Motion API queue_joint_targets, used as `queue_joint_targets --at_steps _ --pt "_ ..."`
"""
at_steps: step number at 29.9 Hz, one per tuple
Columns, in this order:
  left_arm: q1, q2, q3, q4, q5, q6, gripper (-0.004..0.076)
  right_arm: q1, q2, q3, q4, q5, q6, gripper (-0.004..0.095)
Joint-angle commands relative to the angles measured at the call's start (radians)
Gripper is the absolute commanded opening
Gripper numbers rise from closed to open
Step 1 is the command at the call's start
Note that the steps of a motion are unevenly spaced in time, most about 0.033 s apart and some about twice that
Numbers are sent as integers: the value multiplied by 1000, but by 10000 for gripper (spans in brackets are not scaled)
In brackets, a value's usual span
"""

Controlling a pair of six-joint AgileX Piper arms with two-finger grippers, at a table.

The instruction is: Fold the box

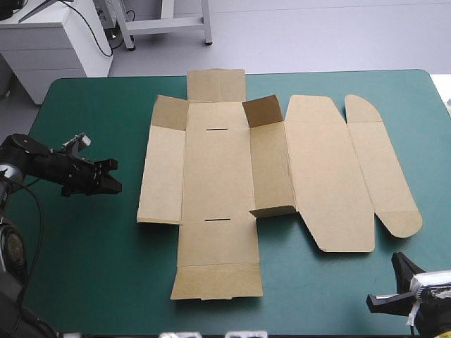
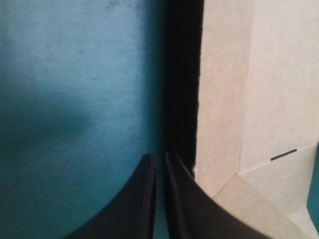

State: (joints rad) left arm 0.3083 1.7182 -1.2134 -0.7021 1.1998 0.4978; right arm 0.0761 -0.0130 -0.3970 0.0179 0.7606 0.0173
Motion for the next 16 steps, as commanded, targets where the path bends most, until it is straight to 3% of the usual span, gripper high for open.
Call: queue_joint_targets --at_steps 1,9,11,16 --pt "-2 -41 -29 -30 94 0 142 1 -23 -23 -6 -77 -7 -20" --pt "-29 -39 -29 -71 76 -59 535 1 -23 -23 -6 -77 -7 -20" --pt "-48 -32 -27 -70 71 -53 570 1 -23 -23 -6 -77 -7 -20" --pt "-110 8 -27 -70 71 -79 571 1 -23 -23 -6 -77 -7 -20"
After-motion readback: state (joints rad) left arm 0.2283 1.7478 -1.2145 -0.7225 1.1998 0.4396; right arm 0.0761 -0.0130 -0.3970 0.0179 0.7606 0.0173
